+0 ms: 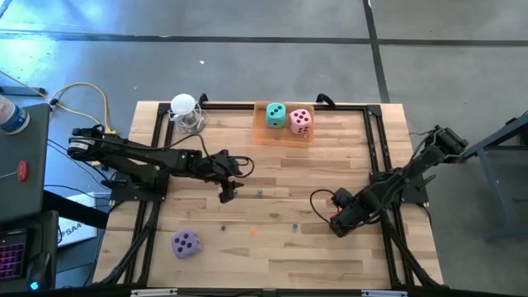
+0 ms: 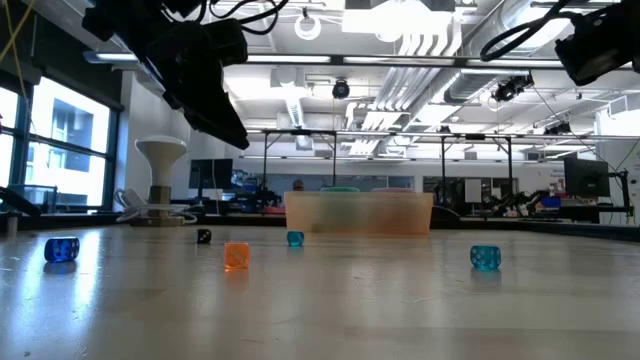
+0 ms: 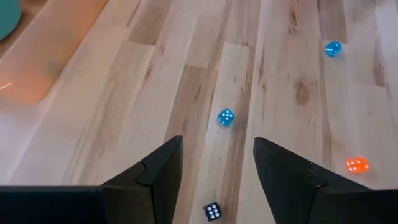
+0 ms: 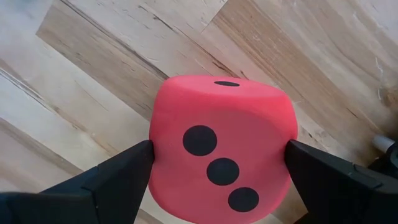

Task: Pick & Place Dice
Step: Put the large red die into the orange bin

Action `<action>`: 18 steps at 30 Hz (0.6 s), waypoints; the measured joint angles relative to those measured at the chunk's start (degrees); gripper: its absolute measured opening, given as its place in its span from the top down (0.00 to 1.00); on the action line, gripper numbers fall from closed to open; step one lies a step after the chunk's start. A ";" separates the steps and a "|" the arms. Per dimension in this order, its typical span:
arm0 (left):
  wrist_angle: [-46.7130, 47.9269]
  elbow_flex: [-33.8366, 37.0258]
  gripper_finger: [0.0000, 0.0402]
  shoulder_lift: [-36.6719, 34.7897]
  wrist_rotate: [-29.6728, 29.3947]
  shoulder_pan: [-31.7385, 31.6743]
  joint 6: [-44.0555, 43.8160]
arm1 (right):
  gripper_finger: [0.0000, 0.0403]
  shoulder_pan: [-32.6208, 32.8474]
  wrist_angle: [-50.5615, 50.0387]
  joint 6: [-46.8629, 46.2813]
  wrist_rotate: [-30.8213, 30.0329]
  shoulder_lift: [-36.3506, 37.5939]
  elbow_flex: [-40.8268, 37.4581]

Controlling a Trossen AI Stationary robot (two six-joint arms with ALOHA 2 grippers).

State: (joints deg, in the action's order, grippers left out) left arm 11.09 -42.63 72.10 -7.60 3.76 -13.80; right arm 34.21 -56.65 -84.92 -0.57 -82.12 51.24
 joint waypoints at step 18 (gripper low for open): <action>0.04 0.00 0.53 0.00 0.31 1.84 -0.01 | 0.12 -0.55 0.20 -4.88 -3.19 -4.08 0.42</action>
State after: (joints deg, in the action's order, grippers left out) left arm 11.14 -42.63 72.10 -7.29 5.61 -13.82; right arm 33.66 -56.45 -89.79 -3.76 -86.19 51.66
